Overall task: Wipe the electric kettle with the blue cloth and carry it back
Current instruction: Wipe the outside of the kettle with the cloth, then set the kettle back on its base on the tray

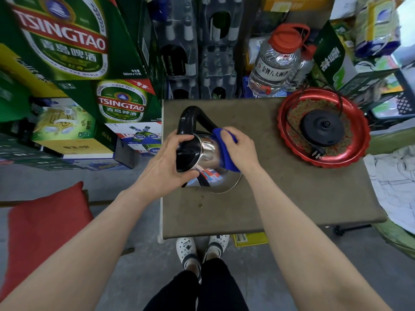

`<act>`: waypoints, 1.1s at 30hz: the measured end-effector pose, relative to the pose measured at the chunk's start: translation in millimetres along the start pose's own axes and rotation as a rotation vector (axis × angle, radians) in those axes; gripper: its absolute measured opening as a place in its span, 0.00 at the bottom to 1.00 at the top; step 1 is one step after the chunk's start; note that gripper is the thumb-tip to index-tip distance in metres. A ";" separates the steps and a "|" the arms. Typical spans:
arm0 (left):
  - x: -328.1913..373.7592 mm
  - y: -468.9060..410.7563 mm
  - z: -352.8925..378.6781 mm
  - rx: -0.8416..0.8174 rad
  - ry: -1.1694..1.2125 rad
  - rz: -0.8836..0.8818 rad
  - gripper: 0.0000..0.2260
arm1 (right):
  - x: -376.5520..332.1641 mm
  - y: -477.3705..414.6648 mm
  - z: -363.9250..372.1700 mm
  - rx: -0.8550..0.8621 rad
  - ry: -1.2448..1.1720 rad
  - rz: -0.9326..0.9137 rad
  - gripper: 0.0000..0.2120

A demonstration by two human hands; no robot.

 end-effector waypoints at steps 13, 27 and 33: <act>37.0 -13.2 23.9 -0.086 -0.139 0.055 0.37 | 63.5 119.8 56.3 0.243 -0.638 0.652 0.19; 57.8 -8.4 50.8 -0.232 -0.320 0.226 0.37 | 0.7 32.9 -83.8 -0.082 0.358 -0.049 0.46; 35.1 -1.0 44.5 -0.255 -0.143 0.182 0.48 | -7.3 17.9 -79.3 -0.337 0.557 -0.156 0.17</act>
Point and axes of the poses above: each hand's wrist, its own y-axis away from the middle knuckle, its own z-axis out of the palm, x = y × z, the point moved 4 cm from there along -y, towards the middle knuckle, and after that the axes turned 9 degrees about -x, right-handed, at the moved point
